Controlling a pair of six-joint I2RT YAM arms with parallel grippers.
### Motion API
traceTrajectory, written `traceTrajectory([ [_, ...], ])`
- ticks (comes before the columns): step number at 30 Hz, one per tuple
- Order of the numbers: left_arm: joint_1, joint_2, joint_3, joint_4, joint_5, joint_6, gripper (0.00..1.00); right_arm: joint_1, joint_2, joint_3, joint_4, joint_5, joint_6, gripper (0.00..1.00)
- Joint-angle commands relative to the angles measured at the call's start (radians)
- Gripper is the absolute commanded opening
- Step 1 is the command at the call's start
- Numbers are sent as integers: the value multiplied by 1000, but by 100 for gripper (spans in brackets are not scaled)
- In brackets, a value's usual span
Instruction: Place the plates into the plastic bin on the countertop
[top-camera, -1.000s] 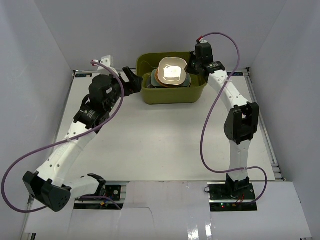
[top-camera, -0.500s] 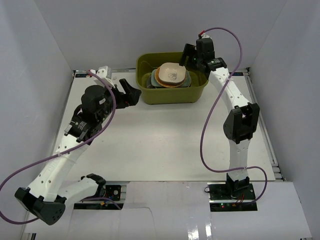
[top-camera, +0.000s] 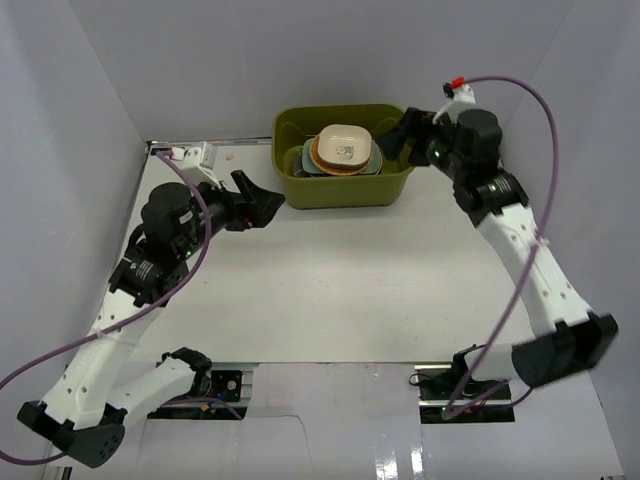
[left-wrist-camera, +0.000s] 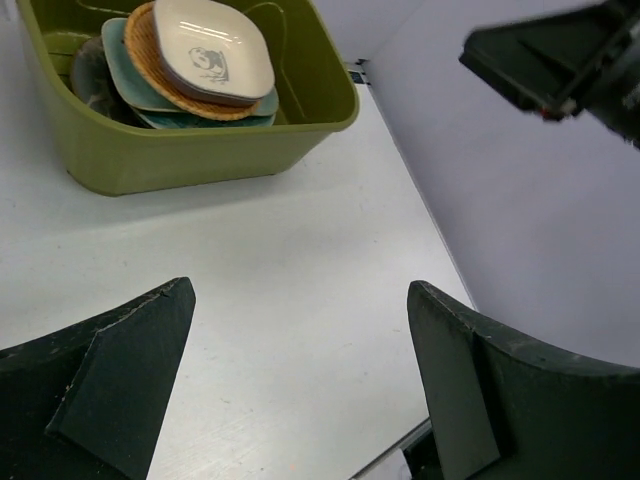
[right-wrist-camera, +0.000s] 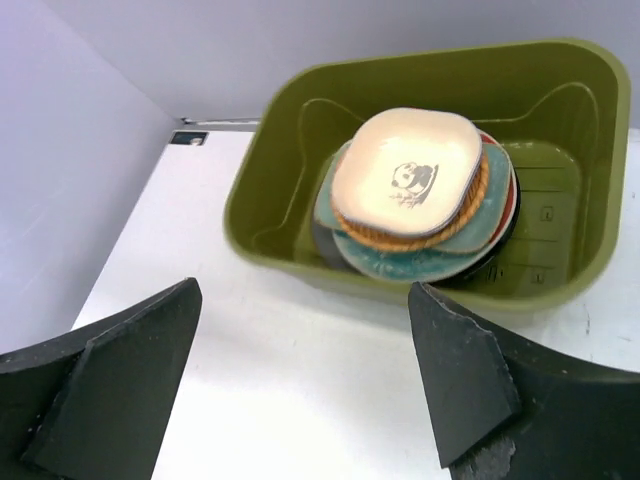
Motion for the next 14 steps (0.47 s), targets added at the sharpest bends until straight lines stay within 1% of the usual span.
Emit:
traceTrajectory([
  [1, -2, -134, 13, -26, 68, -17, 98, 11, -307, -266, 101, -69, -50, 90],
  [3, 0, -185, -23, -49, 51, -24, 98, 11, -439, -390, 138, -99, -35, 90],
  [4, 0, -229, -33, -62, 46, -24, 98, 11, -567, -500, 150, -102, -24, 90],
  [6, 0, -270, -65, -107, 30, -30, 98, 12, -691, -597, 173, -84, 2, 90],
  [7, 0, -290, -79, -122, 26, -32, 98, 11, -793, -663, 174, -75, 0, 90],
  [10, -2, -362, -151, -145, 28, -52, 98, 12, -926, -725, 119, -1, -10, 90],
  [12, -2, -394, -188, -145, 36, -67, 98, 12, -967, -737, 79, 28, -15, 90],
  [14, -2, -397, -187, -144, 37, -79, 98, 11, -975, -728, 62, 37, -15, 90],
])
